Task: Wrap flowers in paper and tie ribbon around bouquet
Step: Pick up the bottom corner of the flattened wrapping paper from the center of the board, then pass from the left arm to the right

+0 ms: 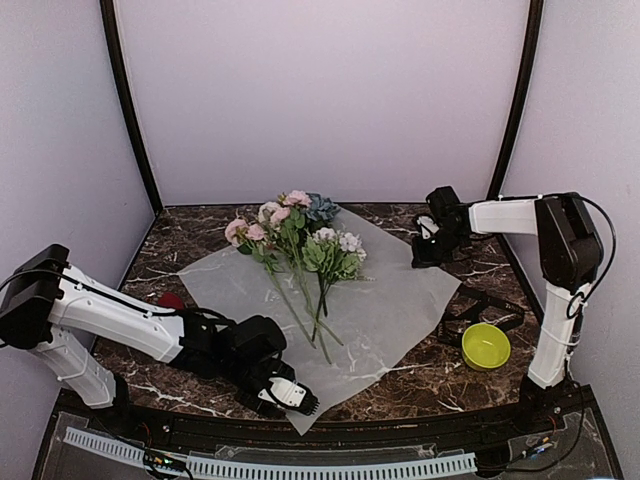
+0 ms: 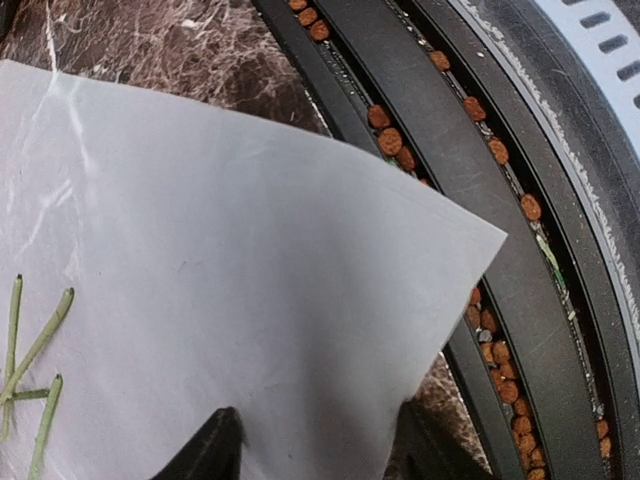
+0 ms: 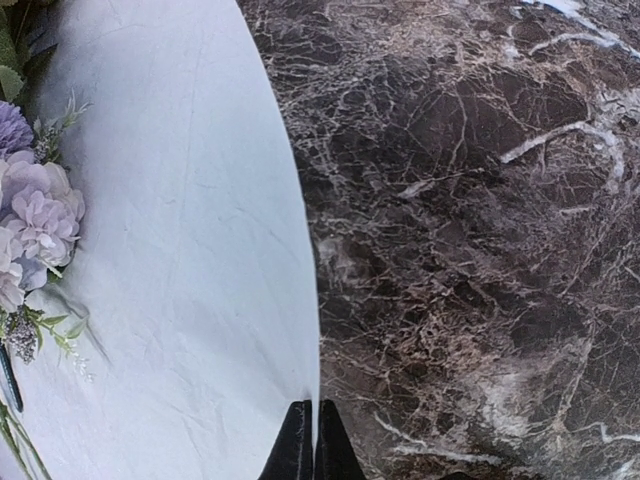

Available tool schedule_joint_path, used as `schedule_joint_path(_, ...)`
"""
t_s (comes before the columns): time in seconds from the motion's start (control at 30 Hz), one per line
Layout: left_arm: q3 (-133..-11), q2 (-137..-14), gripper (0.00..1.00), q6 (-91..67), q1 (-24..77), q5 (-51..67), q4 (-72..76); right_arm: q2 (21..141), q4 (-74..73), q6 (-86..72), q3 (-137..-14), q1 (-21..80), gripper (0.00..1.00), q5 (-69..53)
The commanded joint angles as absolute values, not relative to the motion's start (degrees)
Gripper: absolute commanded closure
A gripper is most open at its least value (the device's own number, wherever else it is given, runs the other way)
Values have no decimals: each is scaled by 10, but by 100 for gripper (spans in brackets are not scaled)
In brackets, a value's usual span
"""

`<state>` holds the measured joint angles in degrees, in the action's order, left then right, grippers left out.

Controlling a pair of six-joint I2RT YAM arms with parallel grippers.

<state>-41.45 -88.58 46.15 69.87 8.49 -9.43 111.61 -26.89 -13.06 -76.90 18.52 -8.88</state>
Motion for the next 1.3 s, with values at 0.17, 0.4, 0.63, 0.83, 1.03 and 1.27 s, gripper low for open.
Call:
schedule_joint_path(0.17, -391, -872, 78, 449, 699, 74, -74, 1087, -273, -122, -772, 186, 100, -76)
schedule_joint_path(0.4, -390, -850, 100, 423, 699, 58, -55, 1073, -297, -116, -783, 185, 89, -59)
schedule_joint_path(0.63, -394, -801, 100, 377, 668, 80, -5, 1037, -331, -125, -809, 186, 51, 34)
schedule_joint_path(0.83, -404, -780, 100, 342, 618, 127, 12, 1026, -359, -101, -822, 236, 45, 123)
schedule_joint_path(1.03, -420, -795, 100, 322, 578, 140, 15, 968, -329, -14, -781, 315, 41, -5)
schedule_joint_path(1.27, -425, -815, 100, 297, 542, 165, 36, 855, -135, 7, -595, 399, 27, -430)
